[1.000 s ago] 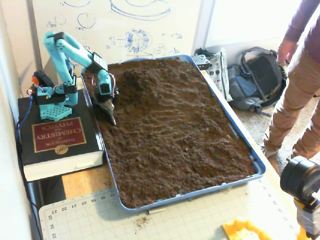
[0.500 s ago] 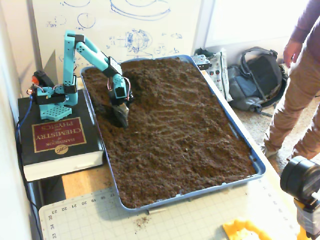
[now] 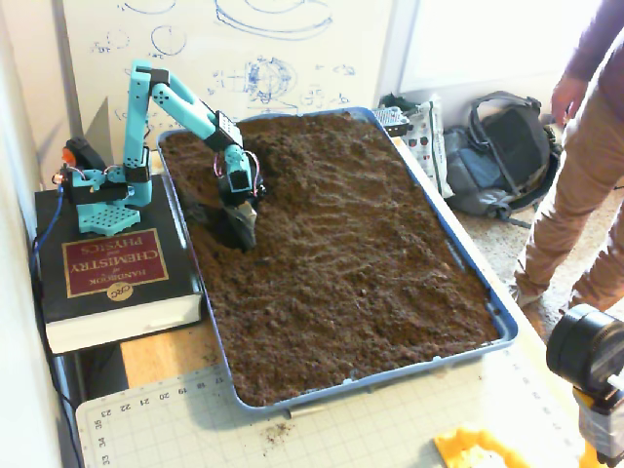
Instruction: Build a berm.
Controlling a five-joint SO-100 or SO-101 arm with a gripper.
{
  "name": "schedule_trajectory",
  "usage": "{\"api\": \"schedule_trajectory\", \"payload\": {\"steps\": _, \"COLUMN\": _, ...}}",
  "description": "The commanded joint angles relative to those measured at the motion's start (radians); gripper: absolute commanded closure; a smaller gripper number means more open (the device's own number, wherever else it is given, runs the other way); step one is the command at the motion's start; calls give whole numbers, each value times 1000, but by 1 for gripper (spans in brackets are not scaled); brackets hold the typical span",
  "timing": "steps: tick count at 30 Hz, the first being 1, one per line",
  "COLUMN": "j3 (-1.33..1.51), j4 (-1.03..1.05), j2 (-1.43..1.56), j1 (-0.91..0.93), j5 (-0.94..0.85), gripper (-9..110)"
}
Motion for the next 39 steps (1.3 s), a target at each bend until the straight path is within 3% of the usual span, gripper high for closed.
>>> {"api": "schedule_trajectory", "payload": {"steps": 1, "j3": -195, "j4": -74, "j2": 221, "j1": 14, "j5": -9, "gripper": 101}}
{"api": "schedule_trajectory", "payload": {"steps": 14, "j3": -58, "j4": 163, "j2": 511, "j1": 9, "j5": -9, "gripper": 101}}
{"api": "schedule_trajectory", "payload": {"steps": 23, "j3": 259, "j4": 417, "j2": 773, "j1": -75, "j5": -11, "gripper": 101}}
{"api": "schedule_trajectory", "payload": {"steps": 31, "j3": 390, "j4": 347, "j2": 606, "j1": -78, "j5": -11, "gripper": 101}}
{"api": "schedule_trajectory", "payload": {"steps": 39, "j3": 244, "j4": 124, "j2": 295, "j1": -77, "j5": -12, "gripper": 101}}
